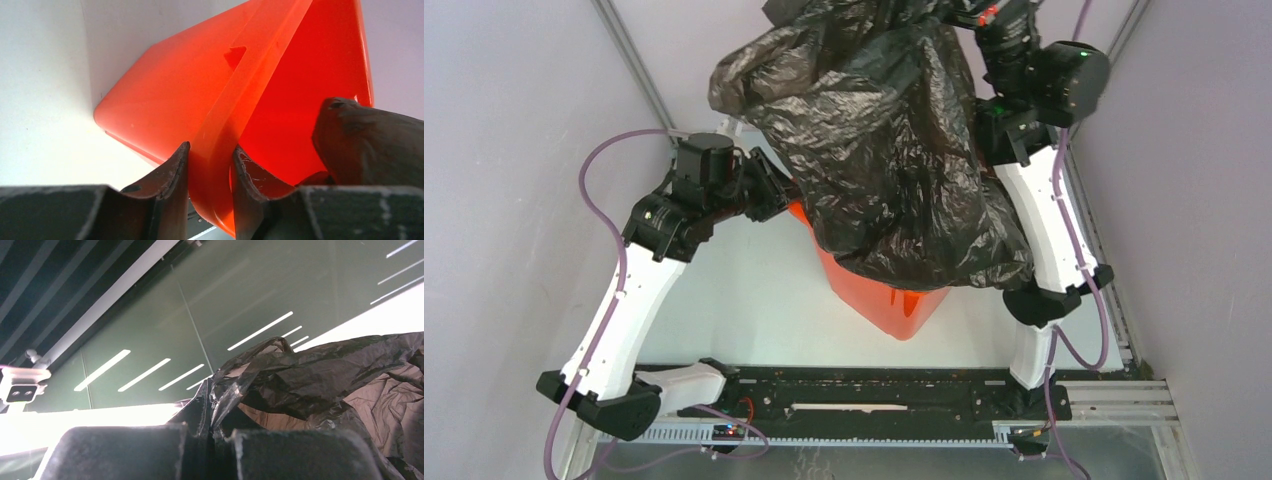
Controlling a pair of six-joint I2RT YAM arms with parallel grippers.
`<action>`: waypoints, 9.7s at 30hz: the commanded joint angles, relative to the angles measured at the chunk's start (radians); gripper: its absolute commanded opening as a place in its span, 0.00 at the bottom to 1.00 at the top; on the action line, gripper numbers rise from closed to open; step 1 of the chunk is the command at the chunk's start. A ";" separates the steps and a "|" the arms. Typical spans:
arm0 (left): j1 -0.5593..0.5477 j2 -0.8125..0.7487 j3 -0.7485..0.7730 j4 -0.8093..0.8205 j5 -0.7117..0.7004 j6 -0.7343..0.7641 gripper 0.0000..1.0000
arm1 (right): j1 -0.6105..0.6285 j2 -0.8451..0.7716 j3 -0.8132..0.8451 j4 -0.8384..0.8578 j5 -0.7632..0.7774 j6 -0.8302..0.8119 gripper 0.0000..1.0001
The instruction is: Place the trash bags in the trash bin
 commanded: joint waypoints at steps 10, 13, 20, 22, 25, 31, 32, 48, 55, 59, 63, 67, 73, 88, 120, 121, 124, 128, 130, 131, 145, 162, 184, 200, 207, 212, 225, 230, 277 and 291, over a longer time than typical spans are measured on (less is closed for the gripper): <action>-0.021 -0.145 -0.059 0.110 -0.002 0.068 0.51 | -0.007 -0.014 0.019 -0.027 -0.022 -0.019 0.00; -0.020 -0.193 -0.033 0.124 -0.064 0.122 0.68 | -0.046 -0.084 -0.050 -0.049 -0.035 -0.064 0.00; -0.021 -0.393 -0.097 0.318 -0.095 0.240 0.79 | -0.097 -0.097 -0.091 -0.010 -0.028 -0.010 0.00; -0.041 -0.427 -0.134 0.452 0.052 0.289 0.98 | -0.102 -0.090 -0.084 -0.016 -0.019 -0.005 0.00; -0.202 -0.411 -0.146 0.546 0.095 0.396 1.00 | -0.108 -0.082 -0.084 -0.017 -0.010 0.007 0.00; -0.546 -0.245 -0.101 0.569 -0.079 0.667 1.00 | -0.116 -0.069 -0.087 0.001 -0.008 0.064 0.00; -0.568 -0.212 -0.092 0.581 -0.084 0.682 1.00 | -0.116 -0.070 -0.087 -0.004 -0.009 0.063 0.00; -0.652 0.061 -0.039 0.653 -0.843 0.886 0.63 | -0.083 -0.151 -0.172 -0.029 -0.053 0.027 0.00; -0.635 0.118 -0.014 0.605 -1.184 1.047 0.38 | -0.099 -0.227 -0.302 -0.003 -0.075 0.036 0.00; -0.604 0.084 -0.021 0.577 -1.233 1.059 0.36 | -0.119 -0.254 -0.377 0.038 -0.089 0.057 0.00; -0.591 -0.003 -0.060 0.586 -1.073 1.056 0.49 | -0.151 -0.266 -0.396 0.022 -0.139 0.043 0.00; -0.591 -0.085 -0.135 0.603 -0.801 0.978 0.56 | -0.222 -0.302 -0.491 0.077 -0.181 0.085 0.00; -0.592 -0.034 -0.093 0.561 -0.583 0.870 0.46 | -0.339 -0.279 -0.548 0.194 -0.358 0.259 0.00; -0.590 -0.151 -0.043 0.383 -0.373 0.836 0.81 | -0.452 -0.729 -1.163 -0.173 -0.559 -0.001 0.00; -0.349 0.368 0.615 0.157 0.259 0.395 0.81 | -0.369 -0.773 -1.202 -0.725 -0.446 -0.128 0.00; -0.371 0.374 0.628 0.135 0.219 0.439 0.81 | -0.369 -0.776 -1.203 -0.726 -0.447 -0.126 0.00; -0.426 0.373 0.616 0.105 0.071 0.556 0.80 | -0.371 -0.783 -1.213 -0.716 -0.445 -0.114 0.00; -0.470 0.388 0.626 0.052 -0.069 0.646 0.68 | -0.369 -0.783 -1.219 -0.697 -0.452 -0.100 0.00; -0.483 0.400 0.661 0.031 -0.065 0.674 0.70 | -0.370 -0.783 -1.220 -0.697 -0.453 -0.100 0.00; -0.490 0.396 0.663 0.037 -0.052 0.686 0.75 | -0.370 -0.782 -1.220 -0.699 -0.452 -0.100 0.00; -0.587 0.430 0.655 0.097 -0.214 0.735 0.72 | -0.359 -0.768 -1.222 -0.690 -0.439 -0.088 0.00; -0.589 0.457 0.734 0.085 -0.248 0.735 0.20 | -0.362 -0.759 -1.222 -0.696 -0.468 -0.102 0.00; -0.426 0.261 0.669 0.192 -0.393 0.521 0.00 | -0.498 -0.862 -1.223 -0.858 -0.551 -0.315 0.46; 0.033 0.080 0.354 0.022 -0.184 0.173 0.00 | -0.749 -0.971 -1.225 -1.210 -0.836 -0.373 0.10; 0.109 0.034 0.219 -0.007 -0.131 0.164 0.00 | -0.771 -0.983 -1.225 -1.364 -0.835 -0.535 0.19; 0.120 0.055 0.210 -0.020 -0.081 0.159 0.00 | -0.773 -0.981 -1.207 -1.460 -0.786 -0.624 0.49; 0.129 0.065 0.238 -0.017 -0.068 0.180 0.00 | -0.750 -1.063 -1.178 -1.655 -0.693 -0.754 0.85; 0.130 0.068 0.242 -0.022 -0.061 0.185 0.00 | -0.697 -1.087 -1.207 -1.643 -0.597 -0.721 0.83; 0.319 -0.084 -0.004 0.017 0.181 0.177 0.00 | -0.802 -1.050 -1.131 -2.089 -0.639 -1.114 0.00; 0.358 -0.088 0.051 -0.002 0.232 0.141 0.28 | -0.802 -1.079 -1.108 -2.065 -0.626 -1.117 0.12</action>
